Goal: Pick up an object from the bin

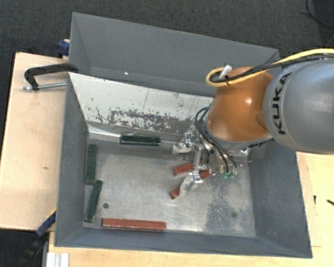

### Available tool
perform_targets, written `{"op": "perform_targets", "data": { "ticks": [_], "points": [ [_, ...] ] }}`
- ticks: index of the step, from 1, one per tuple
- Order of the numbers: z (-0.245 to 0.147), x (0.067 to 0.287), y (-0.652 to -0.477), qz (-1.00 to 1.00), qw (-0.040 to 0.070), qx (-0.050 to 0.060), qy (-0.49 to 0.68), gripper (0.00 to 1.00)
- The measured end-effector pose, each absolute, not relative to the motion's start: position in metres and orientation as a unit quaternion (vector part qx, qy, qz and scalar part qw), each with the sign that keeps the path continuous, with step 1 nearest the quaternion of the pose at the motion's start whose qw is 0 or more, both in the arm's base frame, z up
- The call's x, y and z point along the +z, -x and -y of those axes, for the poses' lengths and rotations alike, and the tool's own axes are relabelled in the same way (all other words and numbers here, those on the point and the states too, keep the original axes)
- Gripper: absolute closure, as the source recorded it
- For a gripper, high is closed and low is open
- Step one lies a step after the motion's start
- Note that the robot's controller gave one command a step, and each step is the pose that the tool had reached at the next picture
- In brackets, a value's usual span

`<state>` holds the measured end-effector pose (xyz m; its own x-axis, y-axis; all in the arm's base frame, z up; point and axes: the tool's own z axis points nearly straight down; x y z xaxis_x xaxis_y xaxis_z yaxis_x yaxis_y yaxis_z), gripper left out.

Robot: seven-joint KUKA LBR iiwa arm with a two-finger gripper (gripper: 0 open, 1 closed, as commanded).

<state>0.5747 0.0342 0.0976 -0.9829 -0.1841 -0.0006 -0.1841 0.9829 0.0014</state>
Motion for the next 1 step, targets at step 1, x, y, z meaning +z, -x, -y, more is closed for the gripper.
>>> {"op": "perform_targets", "data": {
  "ticks": [1],
  "points": [
    [-0.0342, 0.0976, -0.5746, -0.996, 0.000, 0.001, 0.092, 0.00]
  ]
}}
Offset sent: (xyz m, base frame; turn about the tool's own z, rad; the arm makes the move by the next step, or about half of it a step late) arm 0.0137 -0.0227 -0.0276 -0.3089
